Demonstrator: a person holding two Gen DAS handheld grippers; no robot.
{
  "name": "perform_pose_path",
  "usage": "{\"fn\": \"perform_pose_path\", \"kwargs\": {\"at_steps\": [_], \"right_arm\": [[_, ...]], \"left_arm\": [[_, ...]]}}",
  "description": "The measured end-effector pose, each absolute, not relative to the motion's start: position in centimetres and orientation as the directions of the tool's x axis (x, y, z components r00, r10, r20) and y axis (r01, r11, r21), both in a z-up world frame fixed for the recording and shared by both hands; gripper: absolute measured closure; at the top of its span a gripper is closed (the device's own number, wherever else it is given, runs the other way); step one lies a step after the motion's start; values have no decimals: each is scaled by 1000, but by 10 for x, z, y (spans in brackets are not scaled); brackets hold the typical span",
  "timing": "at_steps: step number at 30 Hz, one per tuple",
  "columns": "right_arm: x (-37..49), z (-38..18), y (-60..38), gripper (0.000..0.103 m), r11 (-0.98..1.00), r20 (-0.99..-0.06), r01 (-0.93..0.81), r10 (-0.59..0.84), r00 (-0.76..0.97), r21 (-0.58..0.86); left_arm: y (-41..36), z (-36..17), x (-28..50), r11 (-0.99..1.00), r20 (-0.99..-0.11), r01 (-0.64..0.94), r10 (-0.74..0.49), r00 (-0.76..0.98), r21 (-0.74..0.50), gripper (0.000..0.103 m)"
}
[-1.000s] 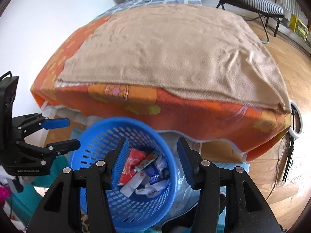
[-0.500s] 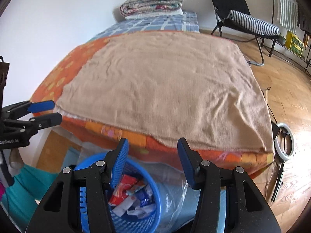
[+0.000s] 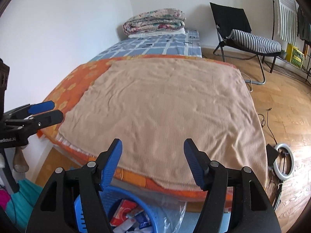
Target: Collect trash
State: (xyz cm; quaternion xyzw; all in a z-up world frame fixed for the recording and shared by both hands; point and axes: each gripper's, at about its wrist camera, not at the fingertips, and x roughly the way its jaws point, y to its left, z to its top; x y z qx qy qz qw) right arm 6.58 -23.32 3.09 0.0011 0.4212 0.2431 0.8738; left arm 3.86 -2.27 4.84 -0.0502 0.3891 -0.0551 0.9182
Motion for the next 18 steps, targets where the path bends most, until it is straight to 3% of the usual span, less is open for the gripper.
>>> {"fn": "perform_pose_path", "kwargs": {"at_steps": [18], "right_arm": [[87, 29, -221, 35, 859, -708, -431, 484, 515, 275]], "left_arm": [[-11, 50, 50, 992, -689, -9, -80, 720, -125, 18]]}}
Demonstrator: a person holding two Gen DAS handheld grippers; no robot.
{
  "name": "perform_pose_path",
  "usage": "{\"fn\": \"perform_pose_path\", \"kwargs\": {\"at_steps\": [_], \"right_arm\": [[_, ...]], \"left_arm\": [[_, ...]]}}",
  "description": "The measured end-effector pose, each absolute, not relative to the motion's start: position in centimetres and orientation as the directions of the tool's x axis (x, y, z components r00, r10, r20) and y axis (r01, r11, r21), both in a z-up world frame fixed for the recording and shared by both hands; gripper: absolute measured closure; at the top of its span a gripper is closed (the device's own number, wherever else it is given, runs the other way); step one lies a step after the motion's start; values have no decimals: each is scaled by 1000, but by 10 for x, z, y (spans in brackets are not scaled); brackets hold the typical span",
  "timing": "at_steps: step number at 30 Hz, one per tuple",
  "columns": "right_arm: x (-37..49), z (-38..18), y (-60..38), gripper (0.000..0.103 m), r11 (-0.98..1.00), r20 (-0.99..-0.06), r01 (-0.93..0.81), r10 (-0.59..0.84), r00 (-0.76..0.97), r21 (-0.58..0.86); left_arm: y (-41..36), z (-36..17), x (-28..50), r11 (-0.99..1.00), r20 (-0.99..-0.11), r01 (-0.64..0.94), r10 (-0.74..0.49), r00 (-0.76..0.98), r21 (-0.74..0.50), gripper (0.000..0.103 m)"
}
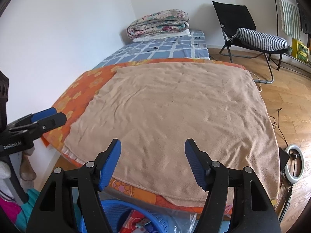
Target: Collect trash
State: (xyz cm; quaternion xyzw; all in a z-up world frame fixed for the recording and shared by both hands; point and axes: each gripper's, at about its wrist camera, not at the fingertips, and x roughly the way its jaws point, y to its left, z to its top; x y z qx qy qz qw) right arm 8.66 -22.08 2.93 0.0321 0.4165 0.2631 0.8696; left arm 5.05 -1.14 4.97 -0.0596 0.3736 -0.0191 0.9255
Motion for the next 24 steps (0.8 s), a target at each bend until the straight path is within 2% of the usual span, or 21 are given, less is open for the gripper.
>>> {"fn": "perform_pose_path", "kwargs": {"at_steps": [10, 11, 12, 14, 24], "right_arm": [[87, 27, -223, 34, 867, -713, -411, 477, 514, 283], [88, 26, -224, 33, 865, -713, -408, 480, 511, 290], [88, 26, -224, 33, 865, -713, -407, 482, 509, 295], [88, 26, -224, 33, 867, -714, -403, 480, 510, 294], [87, 27, -227, 32, 872, -714, -399, 471, 519, 285]], "left_arm": [[-14, 50, 49, 993, -699, -20, -70, 712, -120, 18], [-14, 50, 49, 992, -701, -24, -68, 710, -121, 16], [-13, 49, 49, 992, -704, -30, -64, 707, -120, 9], [-14, 49, 49, 993, -705, -40, -52, 707, -113, 5], [-13, 46, 48, 994, -715, -55, -29, 698, -94, 5]]}}
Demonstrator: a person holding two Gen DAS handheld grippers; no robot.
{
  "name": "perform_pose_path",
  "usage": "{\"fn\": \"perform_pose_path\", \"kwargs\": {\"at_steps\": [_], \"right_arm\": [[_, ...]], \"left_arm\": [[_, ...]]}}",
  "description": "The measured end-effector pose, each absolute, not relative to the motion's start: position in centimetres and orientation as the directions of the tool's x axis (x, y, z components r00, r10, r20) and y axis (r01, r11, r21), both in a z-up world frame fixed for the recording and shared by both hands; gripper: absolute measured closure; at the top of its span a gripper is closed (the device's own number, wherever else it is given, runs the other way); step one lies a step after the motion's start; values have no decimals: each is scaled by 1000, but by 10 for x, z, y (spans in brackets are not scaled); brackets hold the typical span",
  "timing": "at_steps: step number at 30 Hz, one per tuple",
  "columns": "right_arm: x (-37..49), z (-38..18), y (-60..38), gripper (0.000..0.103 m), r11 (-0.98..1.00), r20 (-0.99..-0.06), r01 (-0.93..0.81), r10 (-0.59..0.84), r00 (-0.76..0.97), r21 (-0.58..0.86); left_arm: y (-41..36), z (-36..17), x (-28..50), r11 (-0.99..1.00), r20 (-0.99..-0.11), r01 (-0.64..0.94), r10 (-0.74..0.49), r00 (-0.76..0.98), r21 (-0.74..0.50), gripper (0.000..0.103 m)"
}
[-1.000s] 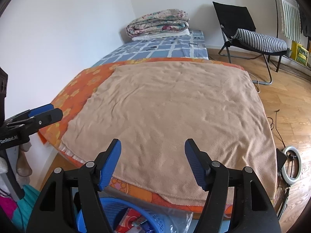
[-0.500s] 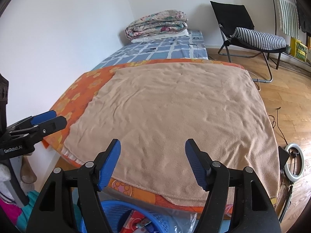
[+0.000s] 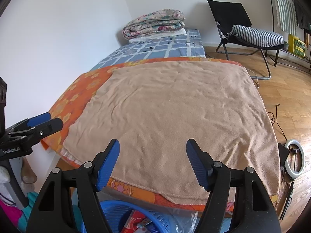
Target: Collect trash
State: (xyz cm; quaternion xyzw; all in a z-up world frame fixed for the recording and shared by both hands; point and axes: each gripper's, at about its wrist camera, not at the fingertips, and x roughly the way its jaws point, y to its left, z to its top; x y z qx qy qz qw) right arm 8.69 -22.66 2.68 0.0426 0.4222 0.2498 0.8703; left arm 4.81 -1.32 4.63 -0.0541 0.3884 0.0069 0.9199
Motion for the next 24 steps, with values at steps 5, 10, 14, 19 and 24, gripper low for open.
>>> {"fn": "perform_pose_path", "kwargs": {"at_steps": [5, 10, 14, 19, 24], "right_arm": [[87, 26, -227, 32, 874, -717, -393, 468, 517, 287], [87, 25, -227, 31, 873, -717, -393, 470, 515, 289], [87, 24, -227, 29, 873, -717, -393, 469, 516, 288], [87, 24, -228, 27, 873, -717, -393, 469, 516, 288], [87, 24, -228, 27, 873, -717, -392, 469, 516, 289]], "left_arm": [[-12, 45, 48, 994, -719, -54, -31, 694, -95, 5], [-12, 44, 48, 994, -719, -51, -35, 694, -98, 5], [-13, 44, 48, 994, -721, -52, -33, 692, -96, 5], [-14, 41, 46, 994, -723, -51, -32, 690, -92, 4], [-14, 40, 47, 994, -725, -53, -35, 688, -98, 4]]}}
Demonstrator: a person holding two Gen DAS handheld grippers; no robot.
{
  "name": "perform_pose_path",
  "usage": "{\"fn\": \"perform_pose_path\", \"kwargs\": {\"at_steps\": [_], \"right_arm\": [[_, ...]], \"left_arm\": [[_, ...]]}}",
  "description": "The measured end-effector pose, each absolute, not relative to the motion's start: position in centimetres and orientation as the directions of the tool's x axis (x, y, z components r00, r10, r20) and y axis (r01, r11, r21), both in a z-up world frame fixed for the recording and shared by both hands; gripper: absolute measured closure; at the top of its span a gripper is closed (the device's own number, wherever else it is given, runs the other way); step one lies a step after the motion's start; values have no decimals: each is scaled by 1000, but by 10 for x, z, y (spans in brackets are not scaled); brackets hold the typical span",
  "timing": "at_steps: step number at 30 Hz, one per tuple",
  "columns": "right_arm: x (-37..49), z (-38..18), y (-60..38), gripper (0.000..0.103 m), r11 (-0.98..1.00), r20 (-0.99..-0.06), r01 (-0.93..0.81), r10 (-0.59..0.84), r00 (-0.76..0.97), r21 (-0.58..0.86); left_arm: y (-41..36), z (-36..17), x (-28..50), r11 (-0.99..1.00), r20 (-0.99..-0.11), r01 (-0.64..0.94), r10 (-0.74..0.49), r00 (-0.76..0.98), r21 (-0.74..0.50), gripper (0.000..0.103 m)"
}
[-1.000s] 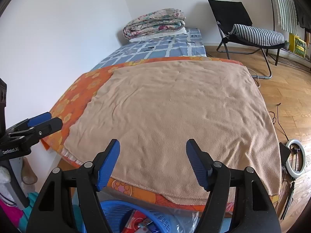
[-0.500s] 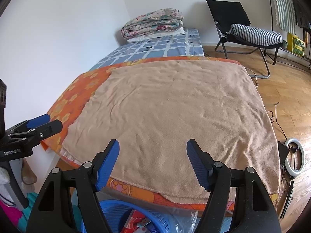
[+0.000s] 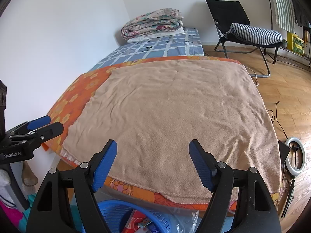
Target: Collect trash
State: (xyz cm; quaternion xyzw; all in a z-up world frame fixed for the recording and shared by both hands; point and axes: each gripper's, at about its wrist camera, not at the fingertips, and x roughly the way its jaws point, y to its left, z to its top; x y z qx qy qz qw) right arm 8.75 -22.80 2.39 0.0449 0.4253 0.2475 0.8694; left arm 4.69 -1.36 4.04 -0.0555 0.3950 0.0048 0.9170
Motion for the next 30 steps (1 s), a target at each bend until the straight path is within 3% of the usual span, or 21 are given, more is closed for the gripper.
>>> {"fn": "perform_pose_path", "kwargs": {"at_steps": [30], "right_arm": [[85, 18, -225, 24, 875, -724, -382, 468, 506, 299]], "left_arm": [[-13, 39, 47, 994, -729, -52, -36, 683, -98, 3]]}}
